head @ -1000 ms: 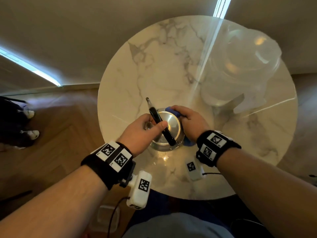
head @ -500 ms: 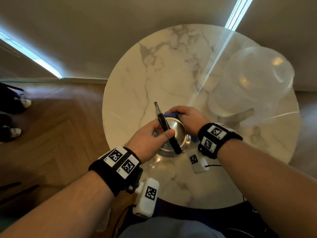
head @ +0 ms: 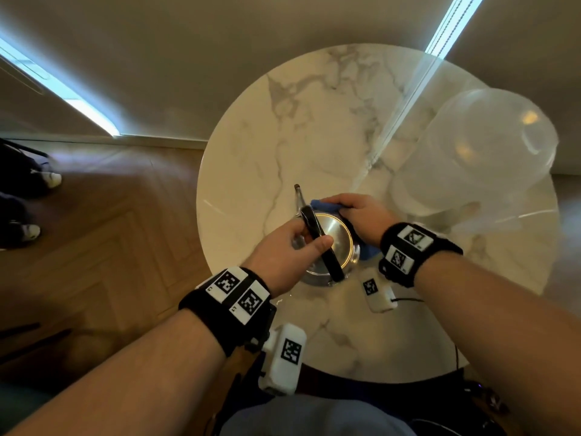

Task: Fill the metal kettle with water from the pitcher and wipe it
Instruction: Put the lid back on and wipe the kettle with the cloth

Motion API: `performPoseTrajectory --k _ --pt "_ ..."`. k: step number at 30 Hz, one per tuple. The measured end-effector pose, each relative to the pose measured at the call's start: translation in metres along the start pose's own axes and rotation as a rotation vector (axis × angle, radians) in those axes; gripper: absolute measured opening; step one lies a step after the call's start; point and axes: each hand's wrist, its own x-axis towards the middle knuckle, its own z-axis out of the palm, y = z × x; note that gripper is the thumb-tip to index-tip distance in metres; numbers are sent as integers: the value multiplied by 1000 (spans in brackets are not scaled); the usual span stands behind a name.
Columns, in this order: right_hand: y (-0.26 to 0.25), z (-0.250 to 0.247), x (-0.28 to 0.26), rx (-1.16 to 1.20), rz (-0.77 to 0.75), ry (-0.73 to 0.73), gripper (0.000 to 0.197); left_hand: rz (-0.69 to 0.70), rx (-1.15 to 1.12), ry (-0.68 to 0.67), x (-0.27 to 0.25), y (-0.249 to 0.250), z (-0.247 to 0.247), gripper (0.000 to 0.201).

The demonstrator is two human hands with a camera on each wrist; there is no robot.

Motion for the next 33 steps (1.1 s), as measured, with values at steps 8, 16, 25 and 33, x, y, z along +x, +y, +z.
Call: performPoseTrajectory --k 8,16,25,33 --pt "48 15 -87 -570 -321 96 67 18 -48 -24 0 -6 -1 30" --pt "48 20 -53 -723 -384 107 69 27 -26 -44 -2 -6 -4 27" --pt "62 19 -78 -498 -350 144 74 27 49 -2 -6 -3 -4 30" --pt "82 10 -103 -383 -210 107 75 421 601 119 -6 17 -23 31"
